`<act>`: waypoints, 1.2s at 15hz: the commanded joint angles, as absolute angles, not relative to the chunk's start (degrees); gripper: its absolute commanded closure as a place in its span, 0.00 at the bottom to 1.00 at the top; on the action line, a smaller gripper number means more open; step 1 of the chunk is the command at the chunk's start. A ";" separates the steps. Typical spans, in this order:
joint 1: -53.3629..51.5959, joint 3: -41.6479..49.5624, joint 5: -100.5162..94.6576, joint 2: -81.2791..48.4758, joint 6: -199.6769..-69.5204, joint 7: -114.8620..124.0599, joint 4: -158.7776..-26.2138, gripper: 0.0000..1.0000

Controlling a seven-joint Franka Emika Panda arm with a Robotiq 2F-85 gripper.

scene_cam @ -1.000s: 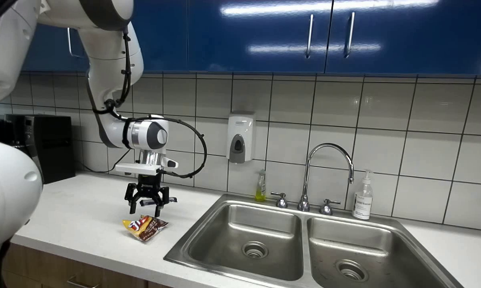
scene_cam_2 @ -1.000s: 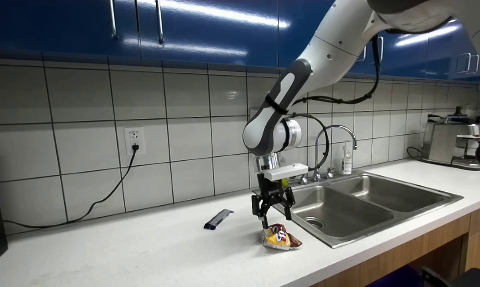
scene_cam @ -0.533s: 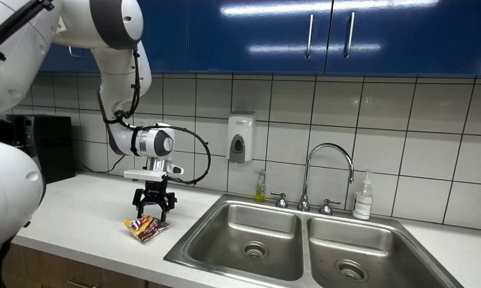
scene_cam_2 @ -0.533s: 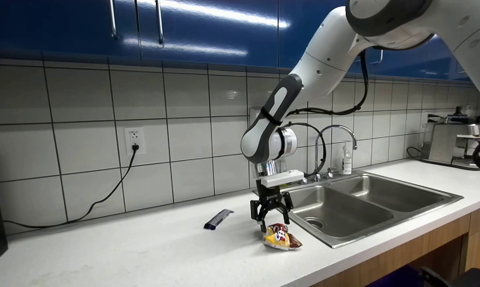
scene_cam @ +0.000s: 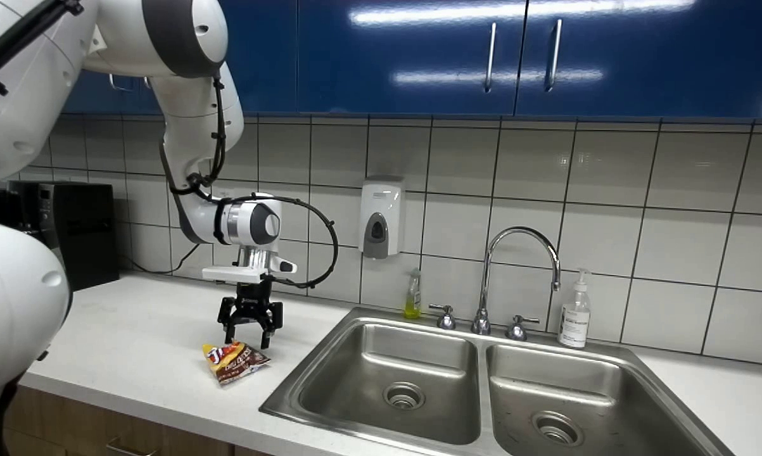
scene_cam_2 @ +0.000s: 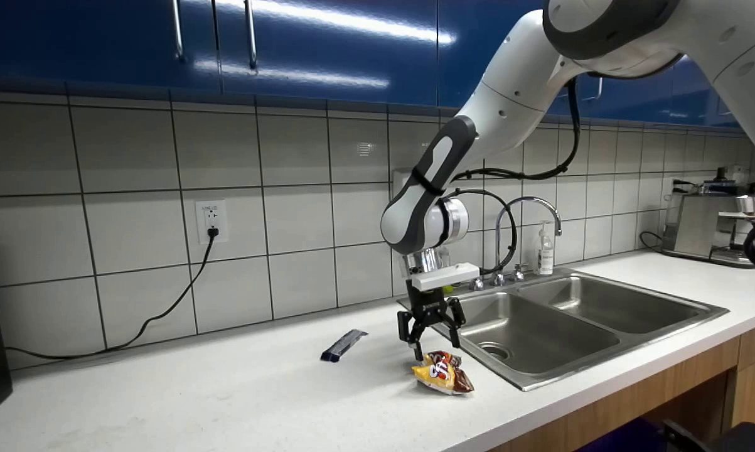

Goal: Move the snack

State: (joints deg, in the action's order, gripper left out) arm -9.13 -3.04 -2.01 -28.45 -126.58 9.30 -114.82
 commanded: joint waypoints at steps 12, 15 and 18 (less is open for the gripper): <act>-10.72 -3.12 -2.84 -16.02 -117.99 17.75 -123.34 0.00; -10.36 -3.60 -1.89 -9.82 -118.14 18.42 -127.61 0.00; -10.08 -4.07 -1.88 -4.50 -117.49 19.19 -131.33 0.00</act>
State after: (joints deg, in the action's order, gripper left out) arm -10.43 -3.23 -2.21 -11.83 -118.75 17.13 -126.00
